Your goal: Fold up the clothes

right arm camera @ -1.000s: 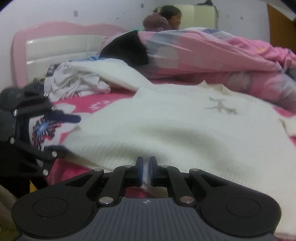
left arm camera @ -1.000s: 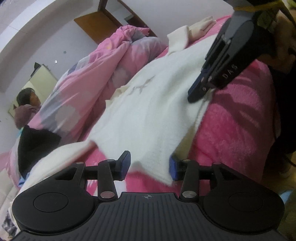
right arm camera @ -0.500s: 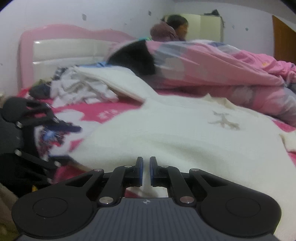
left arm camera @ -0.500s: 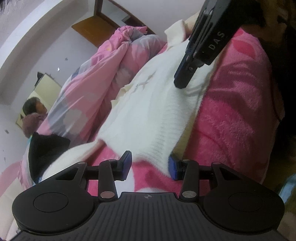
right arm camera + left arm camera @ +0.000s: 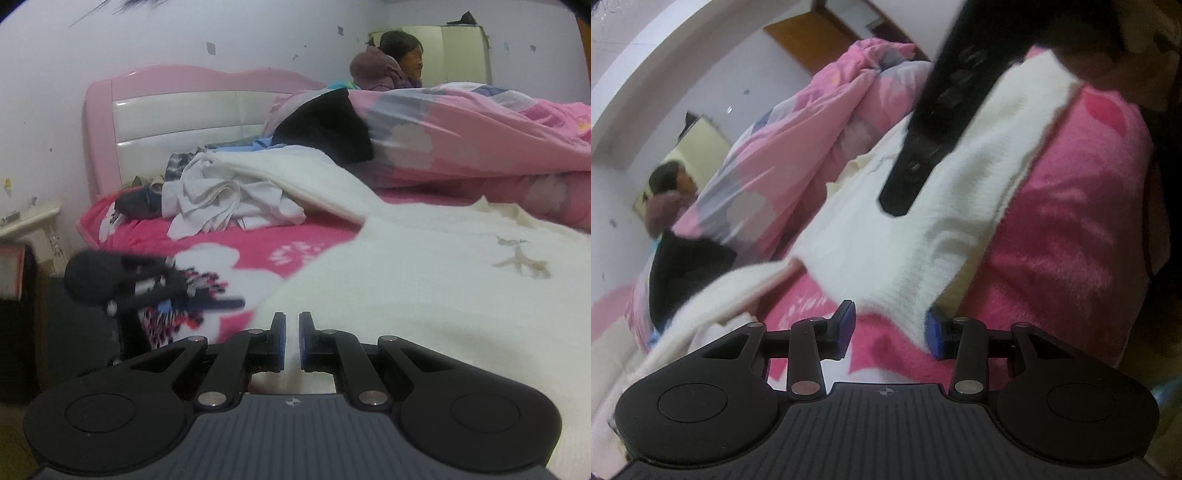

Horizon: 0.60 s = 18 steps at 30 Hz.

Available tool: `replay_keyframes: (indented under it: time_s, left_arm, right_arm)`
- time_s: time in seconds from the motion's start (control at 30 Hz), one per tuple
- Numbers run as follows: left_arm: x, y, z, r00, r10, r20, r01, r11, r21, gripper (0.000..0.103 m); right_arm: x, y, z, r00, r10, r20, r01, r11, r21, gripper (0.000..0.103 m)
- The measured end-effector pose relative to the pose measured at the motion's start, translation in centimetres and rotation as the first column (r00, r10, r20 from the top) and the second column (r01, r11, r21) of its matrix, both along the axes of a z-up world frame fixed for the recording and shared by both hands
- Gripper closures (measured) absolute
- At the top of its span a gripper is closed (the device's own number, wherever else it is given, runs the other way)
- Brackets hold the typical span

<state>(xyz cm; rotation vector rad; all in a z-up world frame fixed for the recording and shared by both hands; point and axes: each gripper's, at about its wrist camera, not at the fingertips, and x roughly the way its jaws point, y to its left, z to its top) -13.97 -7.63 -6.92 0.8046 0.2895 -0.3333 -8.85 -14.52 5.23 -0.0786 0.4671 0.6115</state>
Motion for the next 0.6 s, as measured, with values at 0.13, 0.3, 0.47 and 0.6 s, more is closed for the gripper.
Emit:
replay_keyframes:
  time_s: [0.13,0.3,0.47,0.6]
  left_arm:
    - [-0.1,0.3,0.1,1.0,0.028,-0.014,-0.029,0.998,-0.061,0.064]
    - [-0.1,0.8,-0.1,0.999,0.036,-0.021,-0.038,0.993,-0.109,0.064]
    - [-0.4,1.3,-0.1,0.999,0.031,-0.024,-0.034,0.989,-0.147,0.064]
    - [-0.8,1.5,-0.3,0.999,0.03,-0.018,-0.033,0.985,-0.167,0.064]
  right_arm:
    - [3.0,1.8,-0.2,0.996,-0.008,-0.089,0.005,0.999,-0.04,0.096]
    - [9.0,3.5,-3.2,0.967,-0.058,-0.246,0.05,0.998,-0.04,0.1]
    - [11.5,3.2,-2.4,0.944,-0.09,-0.317,0.11,0.993,0.045,0.101]
    - [10.9,1.8,-0.7,0.922,-0.043,-0.385,0.087,0.992,0.097,0.098]
